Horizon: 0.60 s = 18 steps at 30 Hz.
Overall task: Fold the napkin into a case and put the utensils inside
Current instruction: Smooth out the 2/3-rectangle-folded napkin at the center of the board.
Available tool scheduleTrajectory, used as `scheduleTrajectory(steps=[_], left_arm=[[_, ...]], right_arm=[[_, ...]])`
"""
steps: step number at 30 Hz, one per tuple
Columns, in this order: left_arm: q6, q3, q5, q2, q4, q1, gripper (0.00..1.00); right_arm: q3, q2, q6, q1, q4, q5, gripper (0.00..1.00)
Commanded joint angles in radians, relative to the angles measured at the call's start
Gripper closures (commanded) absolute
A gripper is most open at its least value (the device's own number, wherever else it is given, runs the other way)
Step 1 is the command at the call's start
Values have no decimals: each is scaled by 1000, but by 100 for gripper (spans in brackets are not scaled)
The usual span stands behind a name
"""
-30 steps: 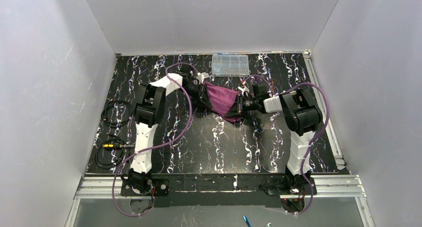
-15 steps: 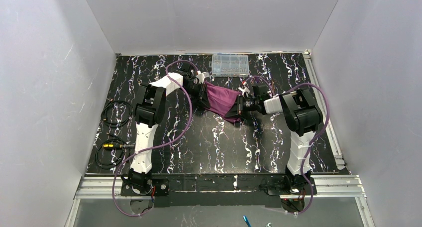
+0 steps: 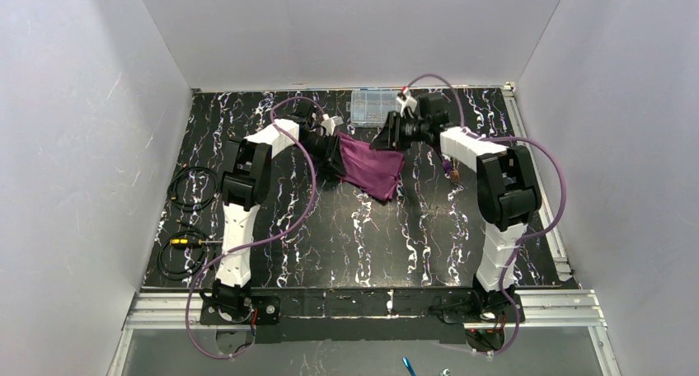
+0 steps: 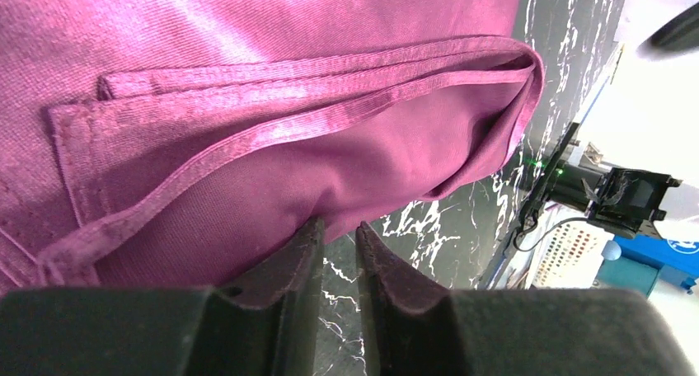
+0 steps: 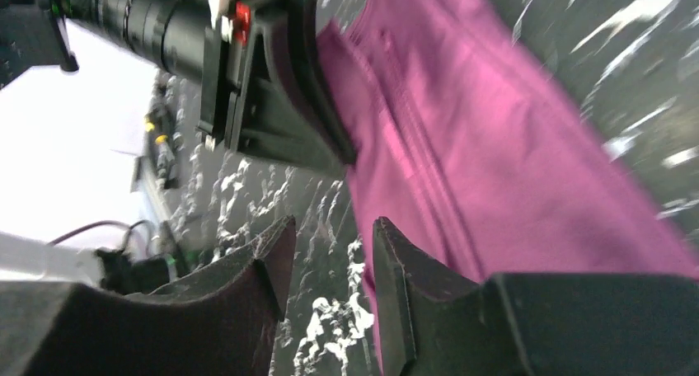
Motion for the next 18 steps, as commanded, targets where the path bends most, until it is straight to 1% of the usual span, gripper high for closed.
scheduleTrajectory(steps=[1,3,6,7,10,13,16,18], left_arm=[[31,8,-8,-89,1,17,74],[35,29,-7,-104,-20,22,63],[34,39,8,-150,-44,35,53],[35,34,9,-183,-48,40,51],[58,4,-29,-257,-87,49,50],[90,-42,-120,-310,-152,60,52],[117,-123,-219,-332,-159,67,53],[107,-150,-228,-319,-152,68,54]], right_arm=[[206,2,-273,-9,-326,257,52],[240,22,-322,-9,-358,371,51],[246,49,-362,-9,-342,478,50],[244,58,-368,-9,-336,497,50],[247,96,-373,-8,-327,521,51],[236,120,-376,-5,-331,546,54],[208,122,-377,-5,-332,561,56],[191,118,-371,-5,-340,555,59]])
